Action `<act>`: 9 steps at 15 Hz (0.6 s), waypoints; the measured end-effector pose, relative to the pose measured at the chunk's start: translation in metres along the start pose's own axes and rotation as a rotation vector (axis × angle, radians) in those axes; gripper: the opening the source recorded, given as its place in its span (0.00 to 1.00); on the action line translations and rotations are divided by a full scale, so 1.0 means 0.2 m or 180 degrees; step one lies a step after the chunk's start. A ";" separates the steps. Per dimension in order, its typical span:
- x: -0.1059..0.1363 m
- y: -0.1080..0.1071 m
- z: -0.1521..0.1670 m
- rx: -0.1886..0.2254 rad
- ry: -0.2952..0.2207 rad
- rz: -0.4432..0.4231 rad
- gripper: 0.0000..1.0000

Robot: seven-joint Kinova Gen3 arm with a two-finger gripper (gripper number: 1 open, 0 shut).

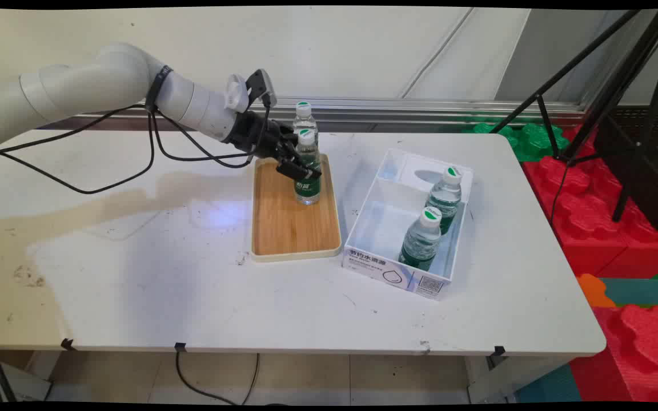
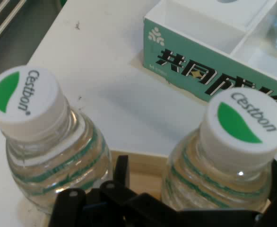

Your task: Pick up the green bottle from the white box

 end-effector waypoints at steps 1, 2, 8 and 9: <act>0.00 0.00 -0.01 0.0006 0.0008 0.0002 1.00; 0.01 0.00 -0.01 0.0009 0.0017 0.0007 1.00; 0.04 0.00 -0.15 0.0008 0.0040 0.0125 1.00; 0.05 0.00 -0.18 0.0009 0.0041 0.0141 1.00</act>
